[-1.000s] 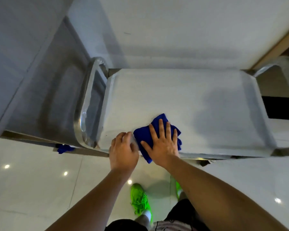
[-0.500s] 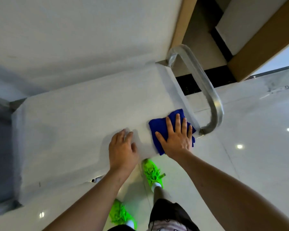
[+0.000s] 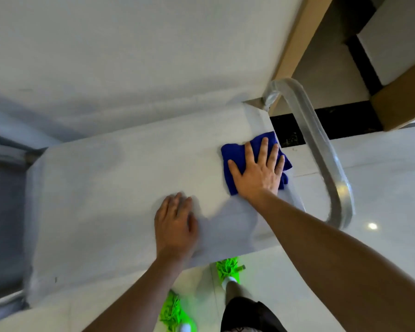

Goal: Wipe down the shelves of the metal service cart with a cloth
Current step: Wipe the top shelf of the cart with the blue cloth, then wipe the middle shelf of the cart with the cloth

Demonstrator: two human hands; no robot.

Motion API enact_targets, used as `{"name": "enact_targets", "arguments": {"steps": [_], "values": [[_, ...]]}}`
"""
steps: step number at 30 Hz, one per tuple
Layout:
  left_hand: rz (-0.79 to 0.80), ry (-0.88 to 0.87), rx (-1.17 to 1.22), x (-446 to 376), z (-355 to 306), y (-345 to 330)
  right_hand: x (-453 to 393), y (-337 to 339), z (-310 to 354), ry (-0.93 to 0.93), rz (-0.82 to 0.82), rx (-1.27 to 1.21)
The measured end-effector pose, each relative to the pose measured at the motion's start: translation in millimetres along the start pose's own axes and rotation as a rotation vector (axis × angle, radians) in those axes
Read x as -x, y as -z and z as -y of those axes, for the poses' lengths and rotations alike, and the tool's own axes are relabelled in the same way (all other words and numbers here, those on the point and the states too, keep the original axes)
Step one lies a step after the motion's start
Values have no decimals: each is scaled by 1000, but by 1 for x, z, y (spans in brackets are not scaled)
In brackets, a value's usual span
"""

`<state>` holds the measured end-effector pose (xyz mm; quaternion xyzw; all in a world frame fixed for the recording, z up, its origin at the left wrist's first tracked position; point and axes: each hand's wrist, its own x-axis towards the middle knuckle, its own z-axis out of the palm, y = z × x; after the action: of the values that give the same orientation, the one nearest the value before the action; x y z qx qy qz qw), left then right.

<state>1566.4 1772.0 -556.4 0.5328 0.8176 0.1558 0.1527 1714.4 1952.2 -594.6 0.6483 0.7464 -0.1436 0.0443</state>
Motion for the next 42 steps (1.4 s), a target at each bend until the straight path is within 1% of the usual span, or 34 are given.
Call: {"name": "enact_targets", "arguments": {"steps": [3, 6, 10, 14, 17, 23, 27, 29, 31, 35, 42], "values": [[63, 84, -55, -4, 12, 6, -30, 1, 32, 7, 1, 3], [51, 149, -78, -6, 22, 11, -41, -4, 68, 51, 19, 16], [23, 192, -89, -1, 36, 20, -25, -15, 110, 181, 50, 33], [11, 243, -97, 16, 59, 28, 14, -27, 141, 340, 86, 47], [5, 277, -106, 37, 79, 33, 48, -35, 155, 420, 120, 70], [-64, 360, -74, 99, 121, 44, 132, -53, 170, 455, 149, 107], [-168, 430, 40, 159, 149, 50, 199, -69, 177, 469, 156, 125], [-226, 471, 111, 191, 164, 51, 232, -79, 179, 484, 131, 91], [-268, 503, 153, 220, 182, 51, 262, -89, 183, 490, 72, 3], [-259, 566, 157, 272, 219, 49, 314, -111, 193, 559, -78, -222], [-248, 730, 228, 335, 246, 21, 373, -145, 197, 724, -70, -356]]}}
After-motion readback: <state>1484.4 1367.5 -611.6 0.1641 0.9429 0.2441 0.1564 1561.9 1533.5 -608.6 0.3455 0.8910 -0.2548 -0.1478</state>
